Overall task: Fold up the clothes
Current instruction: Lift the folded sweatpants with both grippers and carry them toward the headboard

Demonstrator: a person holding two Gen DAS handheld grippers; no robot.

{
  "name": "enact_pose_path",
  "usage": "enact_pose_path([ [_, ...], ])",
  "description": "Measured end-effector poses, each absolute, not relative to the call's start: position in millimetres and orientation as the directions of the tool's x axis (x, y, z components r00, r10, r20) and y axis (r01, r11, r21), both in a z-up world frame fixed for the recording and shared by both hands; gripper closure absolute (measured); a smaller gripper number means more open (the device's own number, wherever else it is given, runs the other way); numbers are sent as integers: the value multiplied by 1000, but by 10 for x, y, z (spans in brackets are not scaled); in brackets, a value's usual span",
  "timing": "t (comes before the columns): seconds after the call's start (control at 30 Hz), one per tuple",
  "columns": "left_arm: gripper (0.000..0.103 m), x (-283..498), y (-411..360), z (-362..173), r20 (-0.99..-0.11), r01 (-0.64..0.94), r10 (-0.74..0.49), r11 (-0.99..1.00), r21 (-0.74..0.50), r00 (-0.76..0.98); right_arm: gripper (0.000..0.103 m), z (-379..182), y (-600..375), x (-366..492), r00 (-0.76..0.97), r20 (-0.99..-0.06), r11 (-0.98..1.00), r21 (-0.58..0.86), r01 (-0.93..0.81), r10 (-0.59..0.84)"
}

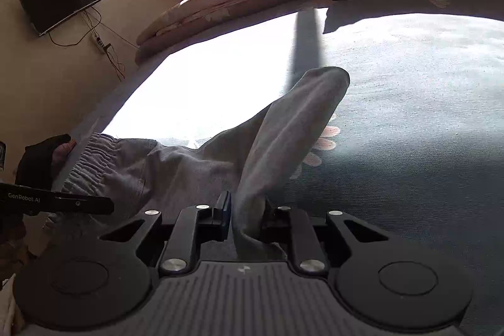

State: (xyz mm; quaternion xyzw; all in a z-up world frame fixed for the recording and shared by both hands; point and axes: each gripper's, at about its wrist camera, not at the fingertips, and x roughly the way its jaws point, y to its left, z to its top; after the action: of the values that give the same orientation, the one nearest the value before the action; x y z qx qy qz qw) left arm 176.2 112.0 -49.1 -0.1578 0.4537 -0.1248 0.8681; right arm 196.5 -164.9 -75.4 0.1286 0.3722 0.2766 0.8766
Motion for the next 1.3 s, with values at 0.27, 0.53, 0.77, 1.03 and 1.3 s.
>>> enact_pose_path([
  [0.27, 71, 1881, 818, -300, -727, 122, -371, 920, -372, 577, 85, -534, -1859, 1825, 607, -517, 793, 464, -395, 604],
  [0.53, 72, 2116, 296, -123, -692, 221, -442, 894, -390, 571, 91, -427, -2155, 1673, 651, -473, 796, 461, -392, 594],
  [0.77, 73, 2488, -327, 32, -661, 326, -511, 860, -393, 550, 91, -318, -2655, 1632, 730, -418, 814, 480, -328, 540],
  [1.03, 73, 3029, -1421, 131, -636, 499, -614, 777, -384, 467, 92, -268, -3503, 1593, 842, -379, 854, 492, -168, 383],
  [1.3, 74, 3433, -2519, 115, -610, 637, -704, 666, -389, 364, 92, -310, -4250, 1497, 903, -373, 863, 504, 5, 213],
])
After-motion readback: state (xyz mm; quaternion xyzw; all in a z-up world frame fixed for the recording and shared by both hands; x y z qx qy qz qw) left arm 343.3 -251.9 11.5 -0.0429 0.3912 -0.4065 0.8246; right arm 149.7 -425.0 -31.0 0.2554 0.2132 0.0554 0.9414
